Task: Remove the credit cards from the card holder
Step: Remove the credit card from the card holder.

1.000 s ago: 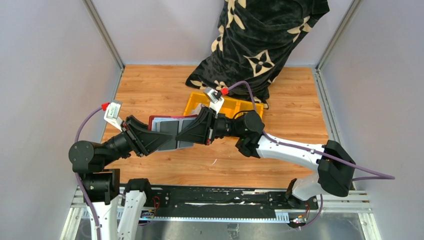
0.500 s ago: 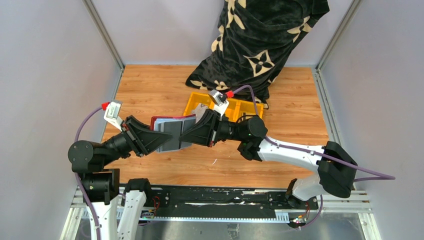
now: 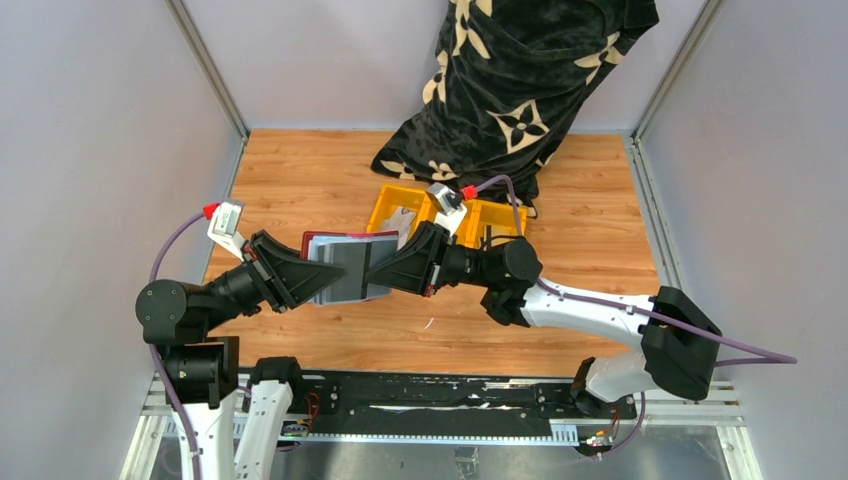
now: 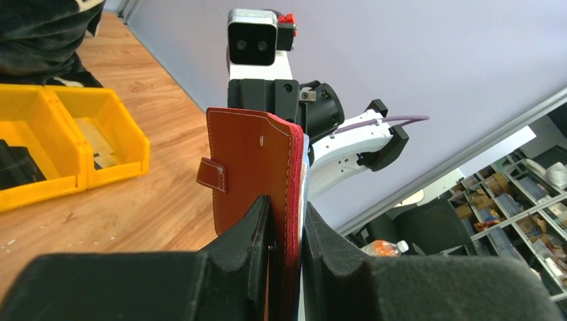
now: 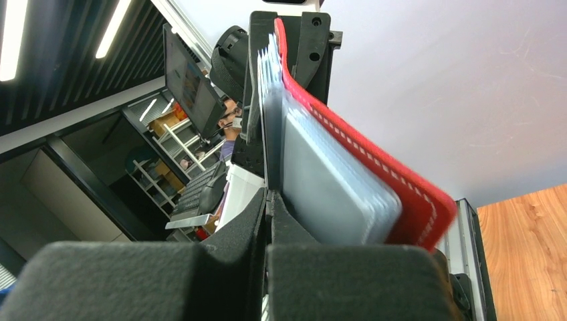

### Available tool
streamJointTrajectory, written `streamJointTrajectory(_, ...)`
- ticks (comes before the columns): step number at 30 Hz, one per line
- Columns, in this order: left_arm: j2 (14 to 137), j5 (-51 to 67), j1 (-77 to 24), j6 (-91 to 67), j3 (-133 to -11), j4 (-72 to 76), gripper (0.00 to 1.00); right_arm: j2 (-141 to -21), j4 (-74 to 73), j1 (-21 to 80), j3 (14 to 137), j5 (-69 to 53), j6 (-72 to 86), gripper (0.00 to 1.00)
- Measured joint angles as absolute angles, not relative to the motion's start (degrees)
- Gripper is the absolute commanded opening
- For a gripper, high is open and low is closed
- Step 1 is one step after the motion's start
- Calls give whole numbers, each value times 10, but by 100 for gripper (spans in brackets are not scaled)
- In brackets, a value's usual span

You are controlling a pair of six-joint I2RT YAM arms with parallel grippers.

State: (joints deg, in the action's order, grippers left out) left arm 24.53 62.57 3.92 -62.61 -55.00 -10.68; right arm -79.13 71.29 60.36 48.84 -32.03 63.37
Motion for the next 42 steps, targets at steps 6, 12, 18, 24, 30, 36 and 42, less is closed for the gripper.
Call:
streamJointTrajectory(6,247,623,39,-626,-553,-106,20,-781,726,604,469,-310,635,0)
streamJointTrajectory(12,247,623,39,-626,-555,-106,14,-781,733,604,469,-310,639,23)
streamJointTrajectory(18,247,621,39,-620,-555,-108,9,-786,740,604,474,-313,648,42)
streamJointTrajectory(24,246,616,39,-611,-557,-115,9,-800,739,604,500,-315,649,30)
streamJointTrajectory(30,247,614,39,-577,-574,-154,11,-810,731,604,512,-318,650,4)
streamJointTrajectory(36,249,614,39,-559,-590,-173,16,-807,739,604,509,-319,650,0)
streamJointTrajectory(42,254,615,39,-559,-595,-178,19,-803,762,598,489,-315,659,0)
